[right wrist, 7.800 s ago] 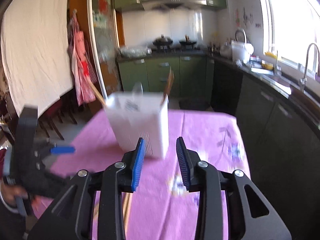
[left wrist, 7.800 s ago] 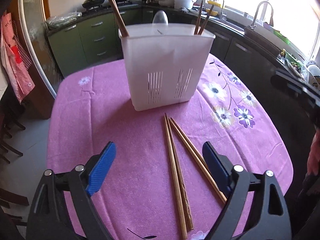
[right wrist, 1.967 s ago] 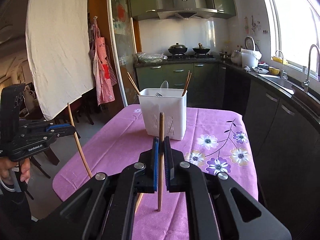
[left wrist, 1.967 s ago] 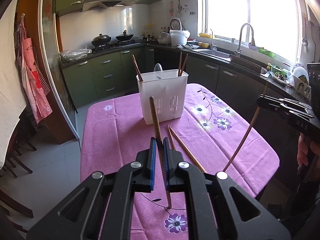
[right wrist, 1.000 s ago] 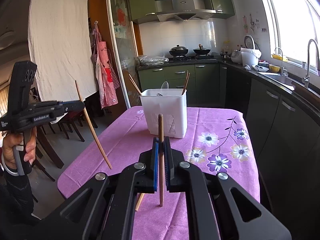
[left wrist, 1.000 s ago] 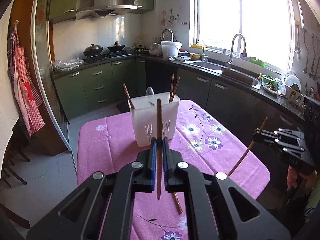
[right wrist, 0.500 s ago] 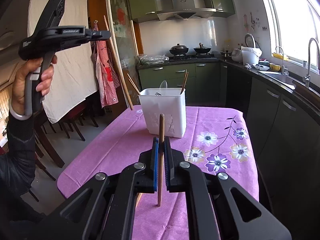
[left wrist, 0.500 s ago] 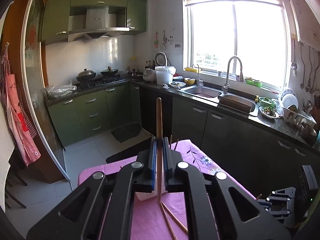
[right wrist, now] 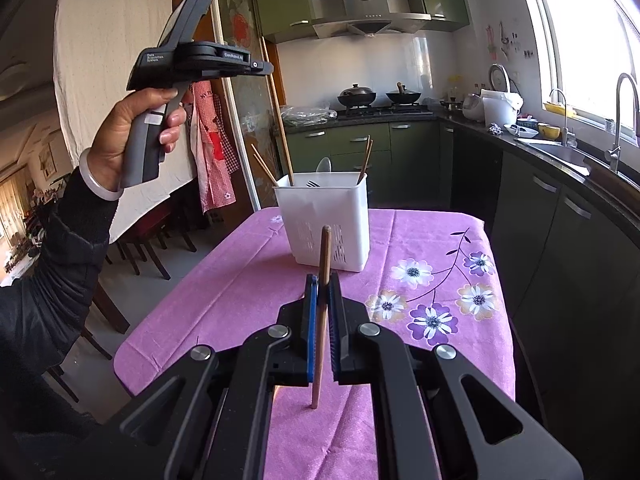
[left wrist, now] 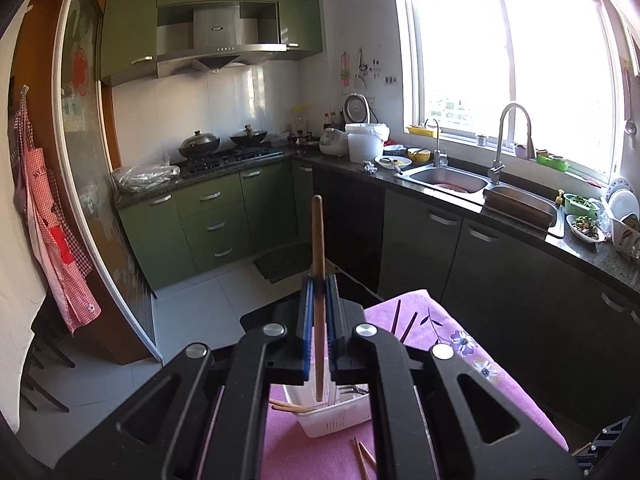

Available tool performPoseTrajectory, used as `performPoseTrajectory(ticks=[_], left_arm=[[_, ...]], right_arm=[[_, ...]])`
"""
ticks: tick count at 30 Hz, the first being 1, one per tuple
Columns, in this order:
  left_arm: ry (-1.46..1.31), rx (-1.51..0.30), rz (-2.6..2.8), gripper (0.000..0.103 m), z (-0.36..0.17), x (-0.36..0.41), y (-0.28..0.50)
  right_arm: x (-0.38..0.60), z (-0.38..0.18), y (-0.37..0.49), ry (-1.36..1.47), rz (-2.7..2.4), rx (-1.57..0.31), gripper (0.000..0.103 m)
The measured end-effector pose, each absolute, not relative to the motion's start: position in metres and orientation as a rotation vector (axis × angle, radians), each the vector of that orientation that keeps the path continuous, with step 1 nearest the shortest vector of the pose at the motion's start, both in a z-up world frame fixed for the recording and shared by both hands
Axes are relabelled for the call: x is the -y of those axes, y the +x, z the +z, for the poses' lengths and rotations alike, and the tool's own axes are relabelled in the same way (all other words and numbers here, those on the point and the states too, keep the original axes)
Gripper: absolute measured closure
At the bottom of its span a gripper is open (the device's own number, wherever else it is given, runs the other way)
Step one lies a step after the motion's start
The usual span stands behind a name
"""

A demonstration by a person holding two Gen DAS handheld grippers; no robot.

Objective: Organize utensils
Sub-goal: 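Carry both chopsticks over the white holder and open both tools to drop them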

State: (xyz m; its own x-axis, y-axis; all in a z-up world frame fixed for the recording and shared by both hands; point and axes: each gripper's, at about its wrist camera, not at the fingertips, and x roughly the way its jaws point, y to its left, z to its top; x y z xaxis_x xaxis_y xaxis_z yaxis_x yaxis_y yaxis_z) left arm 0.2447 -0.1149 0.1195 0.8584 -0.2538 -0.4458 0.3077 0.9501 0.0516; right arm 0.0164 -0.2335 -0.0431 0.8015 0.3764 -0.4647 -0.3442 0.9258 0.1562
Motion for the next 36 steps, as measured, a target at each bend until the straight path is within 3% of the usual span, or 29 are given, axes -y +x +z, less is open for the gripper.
performPoseTrajectory(ticks=[7, 8, 9, 11, 17, 21, 27, 36], left_arm=[[0.124, -0.511, -0.277, 0.095, 0.079, 0.106, 0.253], [0.125, -0.517, -0.274, 0.085, 0.075, 0.105, 0.252], [0.124, -0.515, -0.271, 0.066, 0.073, 0.103, 0.250], [0.118, -0.493, -0.258, 0.044, 0.072, 0.098, 0.242], [0.118, -0.366, -0.217, 0.017, 0.079, 0.080, 0.179], [0.111, -0.297, -0.186, 0.010, 0.075, 0.062, 0.126], [0.090, -0.287, -0.116, 0.007, 0.054, 0.037, 0.074], [0.010, -0.372, -0.133, 0.007, 0.030, 0.016, 0.067]], right_arm=[[0.232, -0.038, 0.022, 0.078, 0.394, -0.505, 0.097], [0.230, -0.035, 0.024, 0.077, 0.399, -0.499, 0.097], [0.230, -0.031, 0.025, 0.074, 0.402, -0.495, 0.097], [0.227, -0.020, 0.031, 0.060, 0.397, -0.476, 0.097], [0.222, 0.035, 0.066, 0.051, 0.397, -0.380, 0.097], [0.215, 0.080, 0.101, 0.081, 0.392, -0.278, 0.097], [0.201, 0.122, 0.166, 0.111, 0.329, -0.188, 0.097], [0.183, 0.088, 0.251, 0.086, 0.249, -0.311, 0.097]])
